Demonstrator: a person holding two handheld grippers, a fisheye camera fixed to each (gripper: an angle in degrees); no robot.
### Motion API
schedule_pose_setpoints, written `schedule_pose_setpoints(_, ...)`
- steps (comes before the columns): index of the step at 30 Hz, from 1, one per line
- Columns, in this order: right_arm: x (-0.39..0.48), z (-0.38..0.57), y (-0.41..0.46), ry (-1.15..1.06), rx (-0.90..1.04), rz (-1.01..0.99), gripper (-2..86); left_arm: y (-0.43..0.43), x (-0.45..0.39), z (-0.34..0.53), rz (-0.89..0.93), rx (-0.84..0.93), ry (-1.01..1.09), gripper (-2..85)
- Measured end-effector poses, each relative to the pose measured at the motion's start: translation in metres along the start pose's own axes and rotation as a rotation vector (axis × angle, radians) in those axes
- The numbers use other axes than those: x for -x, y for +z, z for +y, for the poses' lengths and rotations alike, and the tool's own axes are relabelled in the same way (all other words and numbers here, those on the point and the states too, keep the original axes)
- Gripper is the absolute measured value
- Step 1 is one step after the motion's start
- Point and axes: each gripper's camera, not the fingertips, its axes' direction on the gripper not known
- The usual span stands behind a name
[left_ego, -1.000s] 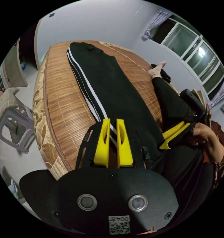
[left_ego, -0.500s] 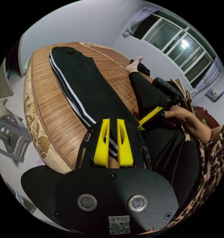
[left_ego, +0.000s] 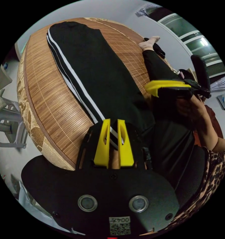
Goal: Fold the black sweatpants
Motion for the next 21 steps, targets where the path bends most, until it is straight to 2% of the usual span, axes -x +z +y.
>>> schedule_pose_setpoints(2, 0.002, -0.022, 0.003, -0.067, -0.082, 0.07, 11.8, -0.001, -0.002, -0.014, -0.021, 0.013, 0.014, 5.0)
schedule_pose_setpoints(5, -0.002, -0.053, 0.021, -0.118, -0.082, 0.179, 13.3, -0.004, -0.003, -0.03, -0.034, 0.025, 0.031, 6.0)
schedule_pose_setpoints(8, -0.008, -0.074, 0.046, -0.118, 0.053, 0.241, 13.7, -0.014, 0.002, -0.046, 0.005, 0.034, 0.026, 6.5)
schedule_pose_setpoints(12, -0.002, -0.077, 0.044, -0.172, -0.014, 0.357, 13.4, -0.055, 0.014, -0.074, -0.048, -0.163, 0.024, 6.9)
schedule_pose_setpoints(15, -0.029, -0.102, 0.019, -0.114, -0.029, 0.231, 11.6, -0.082, 0.028, -0.125, -0.115, -0.313, 0.044, 7.5)
schedule_pose_setpoints(17, -0.076, -0.125, -0.025, -0.002, -0.16, -0.018, 11.7, -0.088, 0.04, -0.18, -0.216, -0.371, 0.068, 7.8)
schedule_pose_setpoints(21, -0.155, -0.169, -0.087, 0.119, -0.324, -0.212, 13.4, -0.083, 0.064, -0.265, -0.324, -0.4, 0.086, 8.1)
